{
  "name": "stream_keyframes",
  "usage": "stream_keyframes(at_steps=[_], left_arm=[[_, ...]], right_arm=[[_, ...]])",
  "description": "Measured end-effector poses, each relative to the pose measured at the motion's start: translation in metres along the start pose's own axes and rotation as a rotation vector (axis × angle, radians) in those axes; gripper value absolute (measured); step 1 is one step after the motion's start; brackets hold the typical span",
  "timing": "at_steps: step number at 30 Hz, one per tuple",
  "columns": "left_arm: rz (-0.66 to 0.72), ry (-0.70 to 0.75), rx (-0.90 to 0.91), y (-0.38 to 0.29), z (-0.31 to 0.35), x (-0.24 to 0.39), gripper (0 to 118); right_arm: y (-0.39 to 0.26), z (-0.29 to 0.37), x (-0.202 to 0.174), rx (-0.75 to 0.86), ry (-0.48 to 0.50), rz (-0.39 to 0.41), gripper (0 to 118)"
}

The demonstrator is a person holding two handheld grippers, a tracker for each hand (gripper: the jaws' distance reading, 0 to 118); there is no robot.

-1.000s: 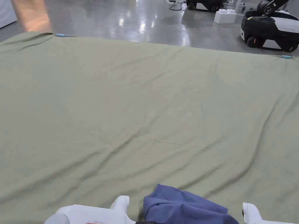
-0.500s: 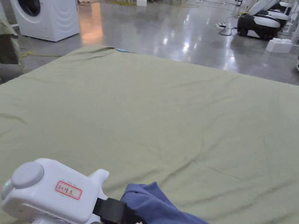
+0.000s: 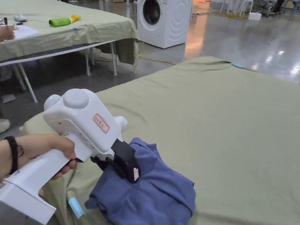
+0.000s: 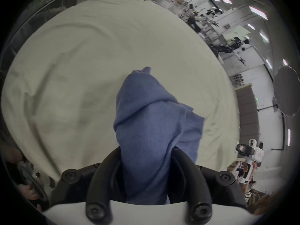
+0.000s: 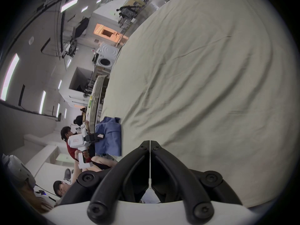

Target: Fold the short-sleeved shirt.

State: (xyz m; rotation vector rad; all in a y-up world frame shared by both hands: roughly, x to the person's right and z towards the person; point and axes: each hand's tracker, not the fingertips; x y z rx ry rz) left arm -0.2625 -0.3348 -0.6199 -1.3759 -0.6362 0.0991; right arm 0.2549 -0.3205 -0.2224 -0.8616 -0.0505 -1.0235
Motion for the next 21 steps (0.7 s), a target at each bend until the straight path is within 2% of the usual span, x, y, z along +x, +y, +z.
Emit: stream_keyframes(at_steps=[7,12,14,15,16,17,18,20,21], left_arm=[[-0.017,0.135,-0.001,0.044,0.024,-0.054,38],[0.012,0.305,-0.012,0.069,0.031,-0.075,38],[0.019,0.325,-0.001,0.072,0.024,-0.082,38],[0.010,0.316,0.000,0.071,0.016,-0.087,42],[0.009,0.334,0.010,0.064,0.009,-0.085,57],[0.012,0.410,0.023,0.059,0.007,-0.085,82],[0.027,0.460,0.047,0.054,0.012,-0.086,89],[0.108,0.386,0.099,0.035,0.035,-0.087,89],[0.192,0.401,0.133,0.020,0.049,-0.084,89]], right_arm=[[0.002,-0.038,-0.031,-0.067,-0.076,0.089,3],[-0.001,-0.060,-0.034,-0.113,-0.100,0.083,3],[0.000,-0.065,-0.032,-0.132,-0.105,0.081,3],[-0.001,-0.068,-0.032,-0.140,-0.106,0.083,3],[-0.001,-0.070,-0.033,-0.146,-0.109,0.087,3],[0.001,-0.069,-0.031,-0.151,-0.107,0.090,3],[0.001,-0.068,-0.031,-0.155,-0.105,0.094,3],[0.002,-0.063,-0.031,-0.164,-0.085,0.101,3],[0.004,-0.057,-0.028,-0.163,-0.074,0.106,3]])
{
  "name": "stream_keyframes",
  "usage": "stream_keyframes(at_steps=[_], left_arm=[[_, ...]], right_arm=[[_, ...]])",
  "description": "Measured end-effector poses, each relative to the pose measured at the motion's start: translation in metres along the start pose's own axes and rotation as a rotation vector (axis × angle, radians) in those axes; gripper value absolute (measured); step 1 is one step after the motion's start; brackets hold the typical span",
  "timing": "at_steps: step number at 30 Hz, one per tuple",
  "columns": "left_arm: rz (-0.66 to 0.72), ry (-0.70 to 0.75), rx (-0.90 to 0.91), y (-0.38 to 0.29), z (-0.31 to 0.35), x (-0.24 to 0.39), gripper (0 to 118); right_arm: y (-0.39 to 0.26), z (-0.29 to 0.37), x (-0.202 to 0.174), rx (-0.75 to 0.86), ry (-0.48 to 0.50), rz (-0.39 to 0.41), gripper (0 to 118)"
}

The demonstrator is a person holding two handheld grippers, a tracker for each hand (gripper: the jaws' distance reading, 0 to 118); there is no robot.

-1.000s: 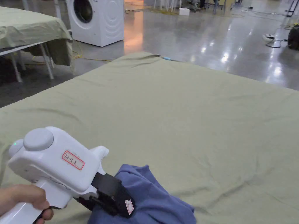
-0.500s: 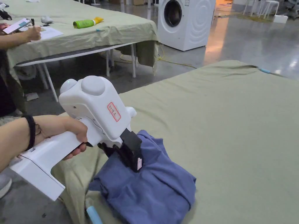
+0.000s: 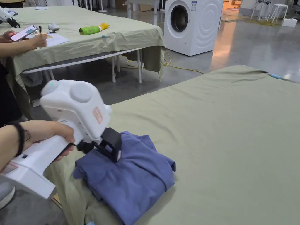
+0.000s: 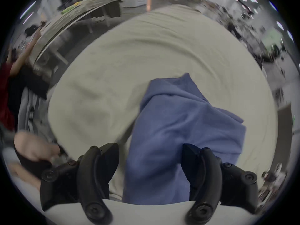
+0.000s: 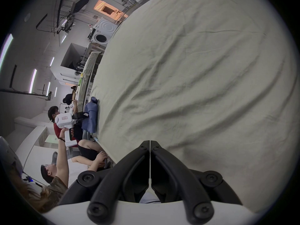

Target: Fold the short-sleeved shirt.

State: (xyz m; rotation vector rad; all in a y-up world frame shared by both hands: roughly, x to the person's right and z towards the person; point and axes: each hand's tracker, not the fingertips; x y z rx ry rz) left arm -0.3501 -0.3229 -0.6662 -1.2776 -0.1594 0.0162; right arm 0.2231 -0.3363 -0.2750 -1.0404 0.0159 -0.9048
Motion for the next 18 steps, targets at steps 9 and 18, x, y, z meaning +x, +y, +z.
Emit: stream_keyframes(at_steps=[9,18], left_arm=[[0.129,-0.233,0.083,-0.166,0.058,0.055,14],[0.177,-0.525,0.169,-0.274,0.070,0.198,14]], right_arm=[[-0.018,0.040,0.034,0.068,0.066,0.032,3],[-0.062,0.118,0.099,0.183,0.087,0.050,3]])
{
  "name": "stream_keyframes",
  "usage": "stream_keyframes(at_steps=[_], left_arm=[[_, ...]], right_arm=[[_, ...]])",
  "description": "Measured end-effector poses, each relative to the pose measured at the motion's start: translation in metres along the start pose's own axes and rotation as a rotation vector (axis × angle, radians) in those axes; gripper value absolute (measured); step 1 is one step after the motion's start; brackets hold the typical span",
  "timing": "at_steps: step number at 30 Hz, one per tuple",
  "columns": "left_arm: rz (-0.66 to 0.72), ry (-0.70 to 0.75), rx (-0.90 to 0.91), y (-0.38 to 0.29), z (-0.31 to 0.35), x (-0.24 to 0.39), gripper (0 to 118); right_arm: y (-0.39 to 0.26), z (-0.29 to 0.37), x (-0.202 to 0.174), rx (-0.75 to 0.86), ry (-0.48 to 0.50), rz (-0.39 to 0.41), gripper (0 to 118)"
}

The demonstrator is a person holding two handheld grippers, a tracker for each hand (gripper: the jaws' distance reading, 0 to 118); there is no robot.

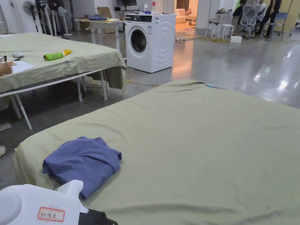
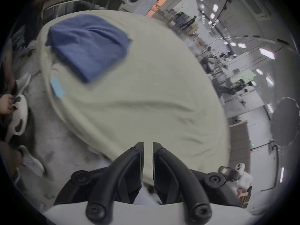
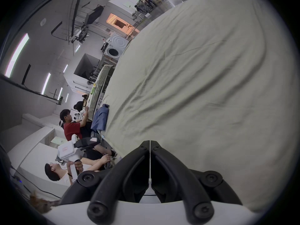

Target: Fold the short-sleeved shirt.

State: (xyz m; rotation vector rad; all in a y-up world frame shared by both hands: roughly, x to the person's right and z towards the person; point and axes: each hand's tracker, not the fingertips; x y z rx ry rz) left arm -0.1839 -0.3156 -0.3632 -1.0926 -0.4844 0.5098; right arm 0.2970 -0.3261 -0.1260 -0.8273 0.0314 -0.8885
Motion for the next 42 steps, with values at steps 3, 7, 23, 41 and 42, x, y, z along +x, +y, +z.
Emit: stream_keyframes(at_steps=[3,7,23,41,42], left_arm=[[-0.172,-0.046,0.017,-0.014,-0.014,0.051,14],[-0.419,-0.124,0.060,-0.035,-0.031,0.146,14],[-1.068,-0.174,0.811,-0.126,-0.079,0.294,13],[-0.855,-0.139,0.584,-0.082,-0.070,0.264,0],[-0.857,-0.142,0.568,-0.082,-0.068,0.266,0]], right_arm=[[-0.008,0.030,0.016,0.085,-0.064,0.034,3],[-0.016,0.067,0.036,0.211,-0.176,0.044,3],[-0.026,0.138,0.007,0.936,-0.713,0.473,3],[-0.025,0.123,-0.010,0.972,-0.728,0.502,3],[-0.025,0.122,-0.010,0.977,-0.746,0.504,3]])
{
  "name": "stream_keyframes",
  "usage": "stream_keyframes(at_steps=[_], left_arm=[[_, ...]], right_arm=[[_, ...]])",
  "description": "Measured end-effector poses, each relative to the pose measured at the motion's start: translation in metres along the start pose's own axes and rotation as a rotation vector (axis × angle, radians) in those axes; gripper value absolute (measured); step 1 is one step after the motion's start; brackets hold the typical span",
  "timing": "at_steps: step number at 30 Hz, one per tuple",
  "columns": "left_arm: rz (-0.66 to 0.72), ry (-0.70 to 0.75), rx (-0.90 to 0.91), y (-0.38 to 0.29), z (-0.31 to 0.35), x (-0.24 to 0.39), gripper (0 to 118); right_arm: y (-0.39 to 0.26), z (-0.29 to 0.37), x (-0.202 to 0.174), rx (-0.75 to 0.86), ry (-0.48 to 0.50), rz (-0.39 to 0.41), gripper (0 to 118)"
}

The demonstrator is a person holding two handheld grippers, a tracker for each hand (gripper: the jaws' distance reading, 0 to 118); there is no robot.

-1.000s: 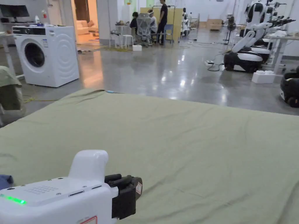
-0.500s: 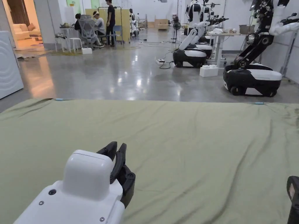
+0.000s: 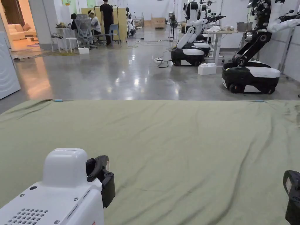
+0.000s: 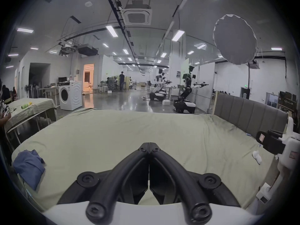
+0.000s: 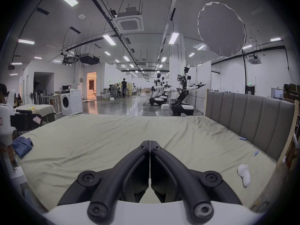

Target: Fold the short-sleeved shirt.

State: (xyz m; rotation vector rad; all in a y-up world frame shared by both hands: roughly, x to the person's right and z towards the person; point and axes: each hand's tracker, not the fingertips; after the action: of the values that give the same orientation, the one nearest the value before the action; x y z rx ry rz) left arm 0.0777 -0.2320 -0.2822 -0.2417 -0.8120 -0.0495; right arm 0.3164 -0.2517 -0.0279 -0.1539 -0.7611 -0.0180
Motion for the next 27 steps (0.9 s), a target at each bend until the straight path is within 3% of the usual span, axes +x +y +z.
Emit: stream_keyframes(at_steps=[5,6,7,8,9,10,11,13,16,18,23,25,27], left_arm=[[-0.046,-0.021,0.216,-0.003,0.017,0.008,2],[-0.074,0.000,0.281,-0.004,0.022,0.010,17],[-0.105,0.043,0.318,-0.006,0.026,0.013,51],[-0.123,0.070,0.326,-0.006,0.027,0.015,113],[-0.132,0.086,0.296,-0.003,0.024,0.016,118],[-0.145,0.095,0.244,-0.001,0.019,0.015,118],[-0.194,-0.011,0.255,-0.005,0.011,0.011,118],[-0.202,0.058,0.169,-0.006,0.000,0.007,118],[-0.225,0.102,0.193,-0.011,0.022,0.022,118],[-0.172,0.072,0.146,-0.008,0.022,0.021,118],[0.126,-0.168,0.131,0.000,0.022,-0.006,118],[0.172,-0.140,0.099,0.006,0.024,-0.012,118],[0.125,-0.102,0.123,0.010,0.028,-0.012,118]], right_arm=[[-0.002,0.002,0.001,0.009,-0.015,0.003,3],[-0.003,0.003,0.001,0.020,-0.013,0.002,10],[-0.004,0.005,0.001,0.038,-0.011,0.003,34],[-0.004,0.006,0.001,0.046,-0.005,0.009,86],[-0.004,0.005,0.000,0.046,-0.013,0.018,117],[-0.003,0.002,-0.001,0.024,-0.031,0.027,118],[-0.004,-0.001,-0.002,0.009,-0.036,0.035,118],[-0.002,0.010,-0.008,0.036,-0.036,0.045,118],[-0.003,0.005,-0.006,0.038,-0.027,0.031,118],[-0.003,0.002,-0.006,0.042,-0.032,0.032,118],[0.003,-0.001,-0.007,0.049,-0.041,0.056,118],[0.003,-0.001,-0.008,0.051,-0.043,0.062,118],[0.004,-0.001,-0.008,0.049,-0.044,0.063,118]])
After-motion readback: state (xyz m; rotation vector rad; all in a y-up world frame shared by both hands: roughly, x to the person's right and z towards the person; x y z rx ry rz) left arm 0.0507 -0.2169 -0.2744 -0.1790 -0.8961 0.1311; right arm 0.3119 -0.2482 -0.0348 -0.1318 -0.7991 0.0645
